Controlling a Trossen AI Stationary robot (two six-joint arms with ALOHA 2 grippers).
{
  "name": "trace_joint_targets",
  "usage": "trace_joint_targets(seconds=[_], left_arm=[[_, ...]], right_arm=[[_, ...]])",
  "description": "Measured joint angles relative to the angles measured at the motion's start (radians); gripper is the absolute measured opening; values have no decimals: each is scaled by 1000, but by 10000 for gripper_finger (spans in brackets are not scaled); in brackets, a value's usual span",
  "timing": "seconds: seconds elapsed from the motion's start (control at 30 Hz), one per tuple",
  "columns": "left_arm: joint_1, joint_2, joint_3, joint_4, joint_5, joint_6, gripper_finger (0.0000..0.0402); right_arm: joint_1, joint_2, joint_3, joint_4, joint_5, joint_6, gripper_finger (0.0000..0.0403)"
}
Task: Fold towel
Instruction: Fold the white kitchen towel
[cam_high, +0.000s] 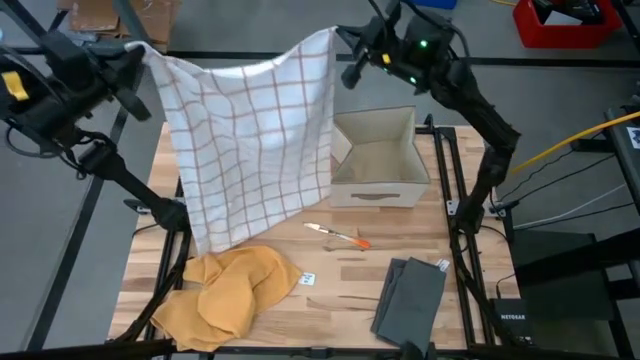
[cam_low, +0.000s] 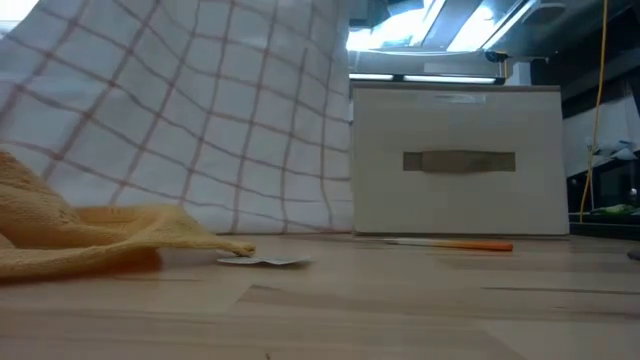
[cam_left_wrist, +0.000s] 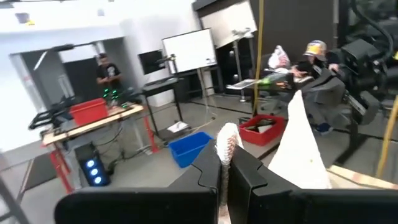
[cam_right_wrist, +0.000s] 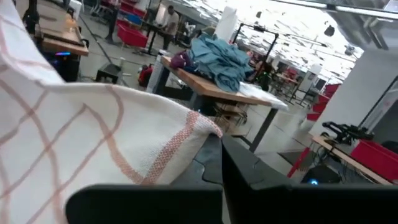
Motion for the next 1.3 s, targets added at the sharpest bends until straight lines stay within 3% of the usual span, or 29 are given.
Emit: trace_joint_targets(seconds=[0.2,0.4,0.57,0.73,0.9,1.0,1.13,1.3], left_arm=[[59,-43,0,1,-1,-6,0],[67,-51,0,0,30,-74,0],[67,-49,0,0,209,-204,0],[66,-28,0,-13,358,-335,0],[65,3,0,-172,363,-471,0],[66,28,-1,-300,364,-564,0],[66,68,-1,-449,366,-713,0],[66,125,-1,-654,376,-875,0]], right_arm=[[-67,59,0,151,-139,27,1],[-67,45,0,204,-154,26,1],[-49,-20,0,185,-154,25,1],[-9,-101,0,63,-152,25,1],[6,-171,1,-156,-91,31,1],[3,-183,2,-329,-62,116,1],[6,-171,-11,-530,-96,183,1],[42,-154,-118,-591,-153,185,1]])
